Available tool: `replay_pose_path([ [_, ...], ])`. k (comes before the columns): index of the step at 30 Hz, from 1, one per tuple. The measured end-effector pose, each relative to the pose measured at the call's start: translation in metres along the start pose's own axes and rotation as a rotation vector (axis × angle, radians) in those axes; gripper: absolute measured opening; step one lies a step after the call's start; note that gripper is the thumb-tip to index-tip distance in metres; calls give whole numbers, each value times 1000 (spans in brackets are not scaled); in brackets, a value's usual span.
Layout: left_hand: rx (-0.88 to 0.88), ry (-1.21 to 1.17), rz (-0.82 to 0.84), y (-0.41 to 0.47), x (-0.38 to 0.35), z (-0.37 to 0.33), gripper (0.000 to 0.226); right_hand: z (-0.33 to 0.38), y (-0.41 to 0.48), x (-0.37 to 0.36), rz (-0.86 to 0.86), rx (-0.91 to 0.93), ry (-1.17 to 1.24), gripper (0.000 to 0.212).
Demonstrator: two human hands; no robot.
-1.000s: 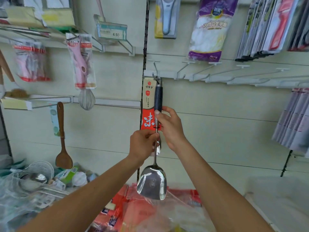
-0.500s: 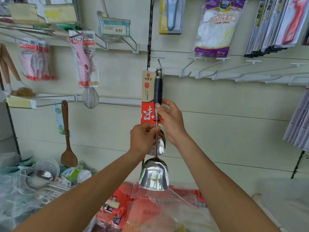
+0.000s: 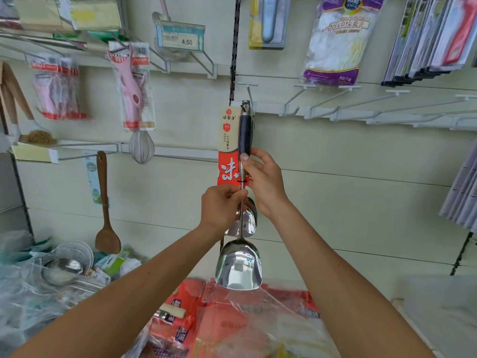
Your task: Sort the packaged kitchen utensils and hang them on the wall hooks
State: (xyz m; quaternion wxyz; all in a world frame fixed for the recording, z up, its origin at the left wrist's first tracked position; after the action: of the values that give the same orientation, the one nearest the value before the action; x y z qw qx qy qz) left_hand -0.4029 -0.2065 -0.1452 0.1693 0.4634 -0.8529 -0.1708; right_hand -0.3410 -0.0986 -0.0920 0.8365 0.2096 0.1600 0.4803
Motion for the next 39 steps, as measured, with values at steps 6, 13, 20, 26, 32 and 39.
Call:
replay_pose_path([
  [6,5,6,7,7,2,2,14,-5,5,-1,-7,2,-3,43],
  [13,2,40,25,11,4,2,19,-8,8,-1,-35,16,-24,37],
  [20,40,-21,29,16,3,2,18,-19,19,3,-142,-42,10,33],
  [26,76,-68,17,35,-6,13,16,-27,38,10,-152,-45,-30,35],
  [32,116,-83,-5,62,-19,27,16,-39,64,24,-145,-47,-48,34],
  [39,139,-68,-7,98,-27,42,15,-57,99,34,-146,-58,-63,37],
])
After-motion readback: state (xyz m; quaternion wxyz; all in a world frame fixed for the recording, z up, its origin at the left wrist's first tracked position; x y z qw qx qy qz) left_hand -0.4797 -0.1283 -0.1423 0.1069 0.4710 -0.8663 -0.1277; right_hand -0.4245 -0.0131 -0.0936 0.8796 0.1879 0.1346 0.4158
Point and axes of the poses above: each hand's wrist, its own y-axis towards the middle knuckle, its own x-axis out of the back of the hand, z = x × y, the point moved 10 cm from there along y, towards the middle knuckle, and after that the axes turned 7 degrees about z, right-handed, at the moved point
